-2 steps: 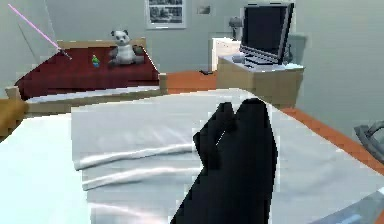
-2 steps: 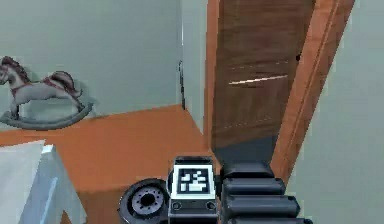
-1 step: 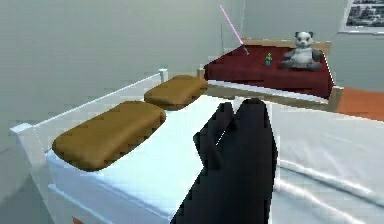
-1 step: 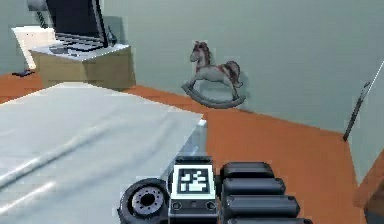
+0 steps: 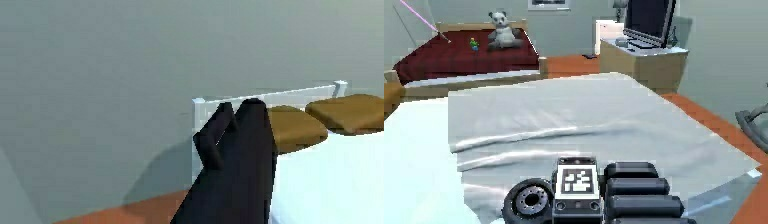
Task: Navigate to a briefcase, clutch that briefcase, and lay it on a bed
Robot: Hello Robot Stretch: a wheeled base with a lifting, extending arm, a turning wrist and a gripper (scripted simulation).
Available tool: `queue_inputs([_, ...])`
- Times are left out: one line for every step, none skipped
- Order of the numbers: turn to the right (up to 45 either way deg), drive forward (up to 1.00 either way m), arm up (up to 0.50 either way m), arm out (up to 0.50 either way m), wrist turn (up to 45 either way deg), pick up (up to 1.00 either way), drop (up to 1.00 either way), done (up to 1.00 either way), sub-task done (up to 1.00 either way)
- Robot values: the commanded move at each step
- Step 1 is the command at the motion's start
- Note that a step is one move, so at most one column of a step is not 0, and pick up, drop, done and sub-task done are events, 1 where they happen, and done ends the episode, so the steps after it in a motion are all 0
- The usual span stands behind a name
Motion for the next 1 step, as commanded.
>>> queue_inputs([-39.0,0.0,0.0,0.0,0.0,0.0,0.0,0.0,0.0])
